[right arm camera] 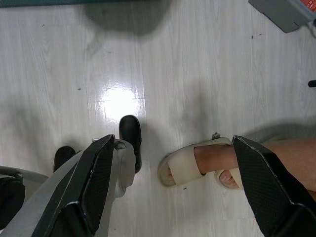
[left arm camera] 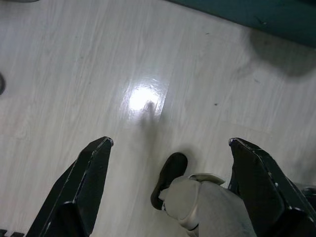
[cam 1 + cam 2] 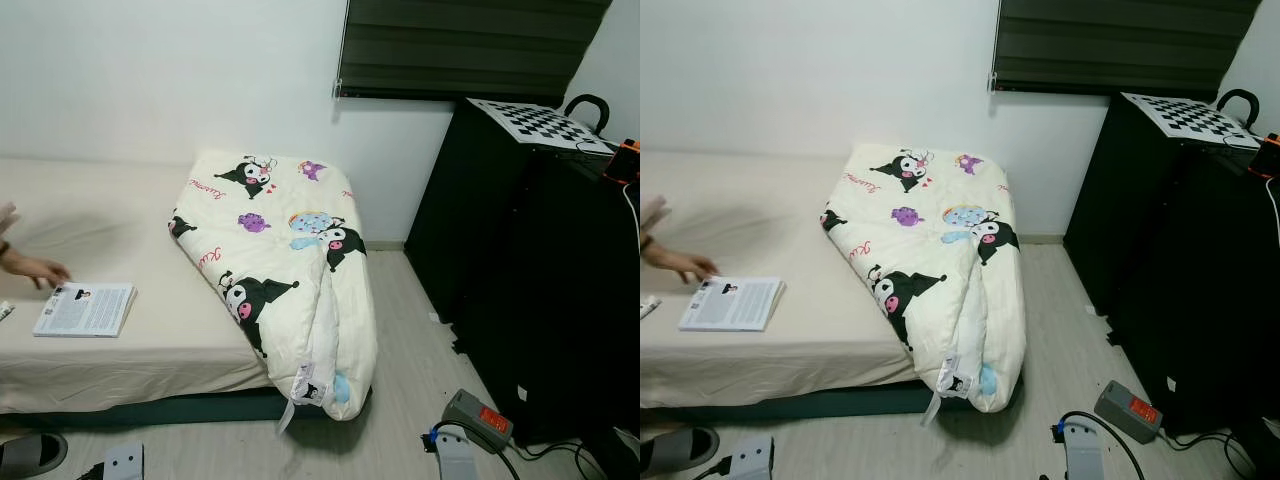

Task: Clean up the room

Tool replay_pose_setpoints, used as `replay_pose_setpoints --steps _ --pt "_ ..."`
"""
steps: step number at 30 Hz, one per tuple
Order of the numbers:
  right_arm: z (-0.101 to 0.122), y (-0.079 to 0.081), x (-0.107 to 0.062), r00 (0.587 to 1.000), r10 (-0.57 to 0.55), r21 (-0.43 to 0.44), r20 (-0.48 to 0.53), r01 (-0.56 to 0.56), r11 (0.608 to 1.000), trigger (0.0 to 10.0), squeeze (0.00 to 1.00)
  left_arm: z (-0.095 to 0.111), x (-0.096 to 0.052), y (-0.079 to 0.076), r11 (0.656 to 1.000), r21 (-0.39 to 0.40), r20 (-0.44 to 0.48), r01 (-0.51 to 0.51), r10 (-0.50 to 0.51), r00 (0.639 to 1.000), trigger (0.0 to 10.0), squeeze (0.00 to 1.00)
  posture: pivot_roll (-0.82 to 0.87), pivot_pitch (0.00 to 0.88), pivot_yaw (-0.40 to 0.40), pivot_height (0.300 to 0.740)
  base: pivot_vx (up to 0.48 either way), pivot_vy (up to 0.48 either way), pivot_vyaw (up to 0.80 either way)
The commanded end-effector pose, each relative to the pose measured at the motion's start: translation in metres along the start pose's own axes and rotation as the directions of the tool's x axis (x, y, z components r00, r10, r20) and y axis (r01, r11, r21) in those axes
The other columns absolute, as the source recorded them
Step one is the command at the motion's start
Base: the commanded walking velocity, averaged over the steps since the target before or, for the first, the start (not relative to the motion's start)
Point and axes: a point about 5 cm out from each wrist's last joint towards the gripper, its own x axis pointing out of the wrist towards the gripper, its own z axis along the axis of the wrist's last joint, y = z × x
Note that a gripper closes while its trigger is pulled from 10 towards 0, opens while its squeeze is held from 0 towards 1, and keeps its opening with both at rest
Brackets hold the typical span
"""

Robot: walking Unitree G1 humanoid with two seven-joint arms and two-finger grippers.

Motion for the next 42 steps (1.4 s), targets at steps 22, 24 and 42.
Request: replay_pose_setpoints --steps 22,24,42 --pt "-0.013 -0.002 -0.002 0.999 -0.001 -0.032 -0.036 0.0 0.999 10.0 0.0 -0.013 -0.002 0.0 1.0 -0.001 -0.051 0.019 -0.019 0.998 10.0 0.0 -0.02 0.0 -0.101 0.74 0.08 0.0 0.0" --pt "-0.014 -0.002 -0.002 0.999 -0.002 -0.034 -0.039 0.0 0.999 10.0 0.0 -0.014 -0.003 0.0 1.0 -0.001 -0.054 0.02 -0.02 0.998 10.0 0.0 -0.02 0.0 -0.1 0.74 0.0 0.0 0.0" --pt "-0.017 -0.001 -0.002 0.999 0.001 -0.06 -0.05 -0.004 0.998 10.0 0.0 -0.016 -0.003 -0.003 1.0 -0.009 -0.06 0.021 -0.022 0.998 10.0 0.0 -0.02 0.0 -0.106 0.74 0.0 0.0 0.0"
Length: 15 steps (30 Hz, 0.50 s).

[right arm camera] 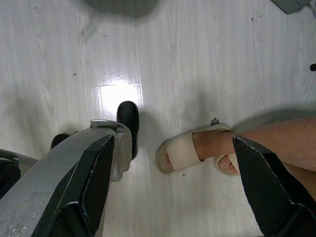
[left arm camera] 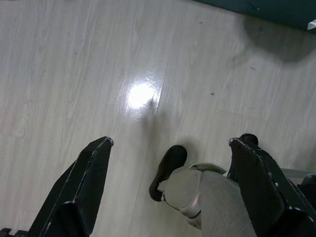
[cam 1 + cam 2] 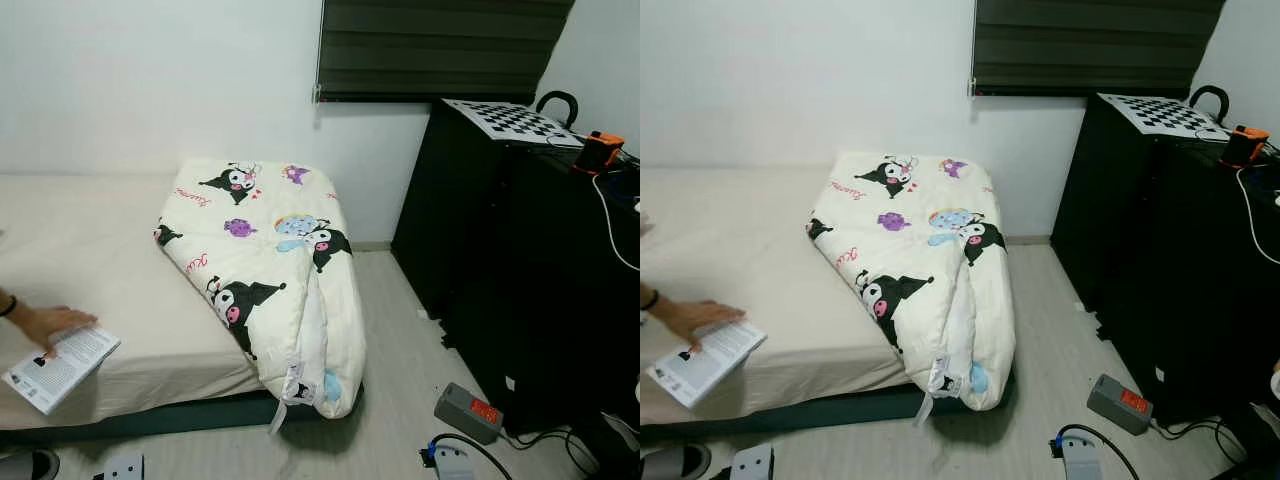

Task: Clean up the room

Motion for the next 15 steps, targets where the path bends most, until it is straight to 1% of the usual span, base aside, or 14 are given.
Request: replay_pose_setpoints --steps 1,15 --pt "-0.0014 -0.0012 -0.0003 1.0 -0.004 -0.009 -0.007 0.004 1.0 10.0 0.0 -0.0035 0.0 -0.0046 1.0 -0.006 -0.019 0.008 -0.008 1.0 10.0 0.0 -0.02 0.0 -0.106 0.74 0.0 0.0 0.0" --pt "-0.0029 -0.0017 -0.0005 1.0 -0.003 -0.025 -0.012 0.003 1.0 10.0 0.0 -0.0064 -0.0004 -0.0062 1.0 -0.003 -0.026 0.009 -0.009 1.0 10.0 0.0 -0.02 0.0 -0.107 0.74 0.0 0.0 0.0"
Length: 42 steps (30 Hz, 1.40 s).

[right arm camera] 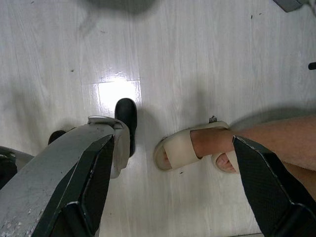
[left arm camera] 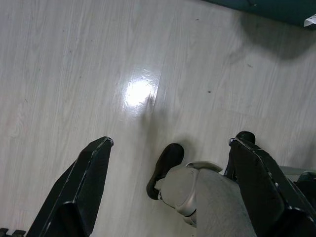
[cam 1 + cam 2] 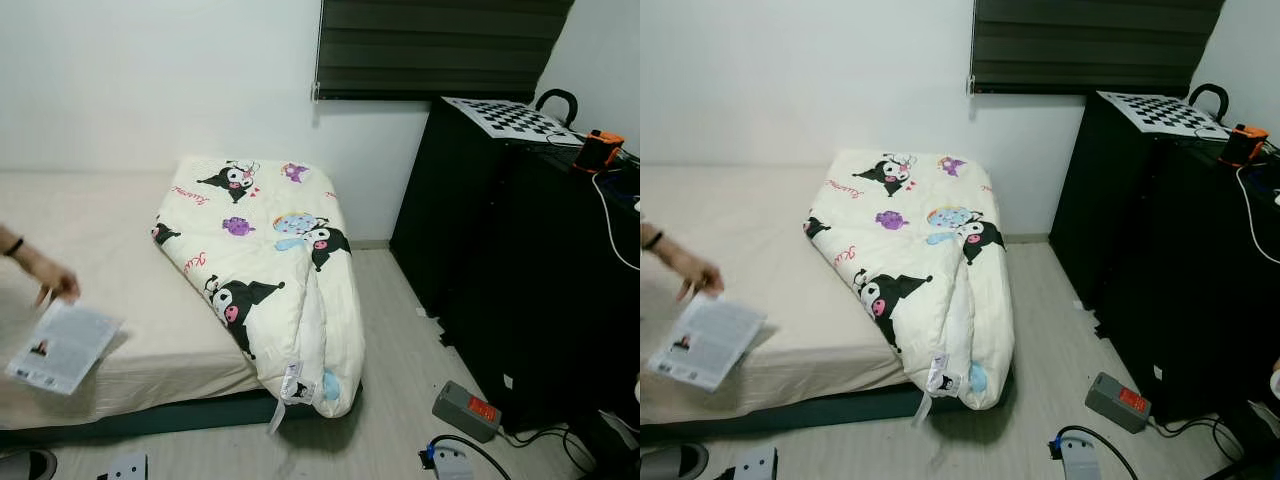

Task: Clean up the room

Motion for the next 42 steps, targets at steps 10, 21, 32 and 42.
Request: replay_pose_setpoints --steps 10,21,32,42 --pt "0.0 0.0 0.0 1.0 -0.001 -0.019 -0.01 0.001 1.0 10.0 0.0 -0.006 -0.001 -0.002 1.0 0.009 -0.026 0.008 -0.007 1.0 10.0 0.0 -0.01 0.0 -0.107 0.74 0.0 0.0 0.0" --pt "0.005 0.004 0.001 1.0 0.007 -0.098 0.001 -0.007 0.995 10.0 0.0 -0.003 0.001 -0.016 1.0 -0.007 -0.019 0.018 -0.018 1.0 10.0 0.0 -0.01 0.0 -0.107 0.74 0.0 0.0 0.22" --pt "0.006 0.005 0.001 0.999 0.048 -0.073 0.015 -0.047 0.996 10.0 0.0 0.004 0.002 -0.007 1.0 -0.028 0.003 0.004 -0.004 1.0 10.0 0.0 -0.01 0.0 -0.11 0.74 0.0 0.0 0.8" --pt "0.005 0.005 0.001 0.999 0.05 -0.077 0.014 -0.049 0.996 10.0 0.0 0.004 0.002 -0.007 1.0 -0.03 0.003 0.003 -0.003 1.0 10.0 0.0 -0.01 0.0 -0.11 0.74 0.0 0.0 0.8"
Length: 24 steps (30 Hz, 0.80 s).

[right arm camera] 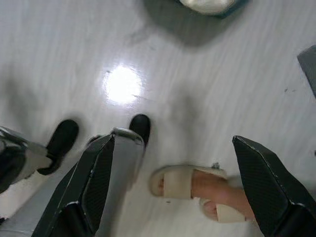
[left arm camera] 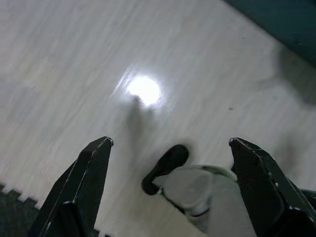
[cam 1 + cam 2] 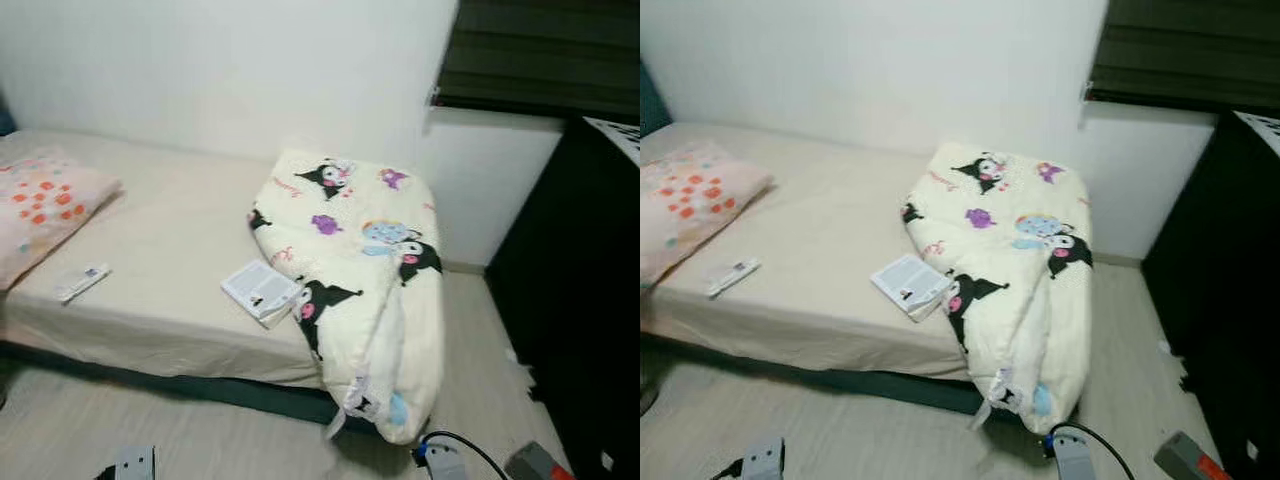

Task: Clean up the room

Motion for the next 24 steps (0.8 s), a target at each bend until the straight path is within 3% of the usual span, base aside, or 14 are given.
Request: replay_pose_setpoints --steps 1,4,7,15,19,21,24 --pt "-0.002 -0.001 0.0 1.0 0.0 -0.011 -0.003 0.0 1.0 10.0 0.0 -0.002 0.0 0.002 1.0 -0.006 -0.013 -0.008 0.008 1.0 10.0 0.0 -0.01 0.0 -0.109 0.74 0.0 0.0 0.8" --pt "-0.003 0.003 0.0 1.0 0.016 -0.021 -0.006 -0.016 1.0 10.0 0.0 -0.002 0.0 0.0 1.0 -0.005 -0.015 -0.003 0.003 1.0 10.0 0.0 -0.01 0.0 -0.112 0.74 0.0 0.0 0.8" --pt "0.002 0.016 0.002 0.999 0.052 -0.039 -0.001 -0.052 0.998 10.0 0.0 -0.002 0.0 -0.004 1.0 0.0 -0.009 0.012 -0.012 1.0 10.0 0.0 -0.01 0.0 -0.112 0.74 0.0 0.0 0.79" --pt "0.015 0.027 0.005 0.998 0.065 -0.05 0.026 -0.063 0.997 10.0 0.0 -0.003 0.0 -0.004 1.0 0.003 -0.009 0.019 -0.019 1.0 10.0 0.0 -0.01 0.0 -0.111 0.74 0.29 0.0 0.79" --pt "0.014 0.027 0.005 0.998 0.049 -0.055 0.035 -0.047 0.997 10.0 0.0 -0.003 0.0 -0.003 1.0 0.009 -0.012 0.021 -0.02 1.0 10.0 0.0 -0.01 0.0 -0.112 0.74 0.366 0.0 0.79" --pt "0.004 0.012 0.002 0.999 0.034 -0.065 0.023 -0.033 0.997 10.0 0.0 -0.004 0.0 -0.003 1.0 0.011 -0.014 0.02 -0.02 1.0 10.0 0.0 -0.01 0.0 -0.111 0.74 0.384 0.0 0.4" --pt "0.001 0.007 0.001 0.999 0.029 -0.067 0.019 -0.027 0.997 10.0 0.0 -0.004 -0.001 -0.003 1.0 0.012 -0.014 0.02 -0.02 1.0 10.0 0.0 -0.01 0.0 -0.111 0.74 0.389 0.0 0.4"
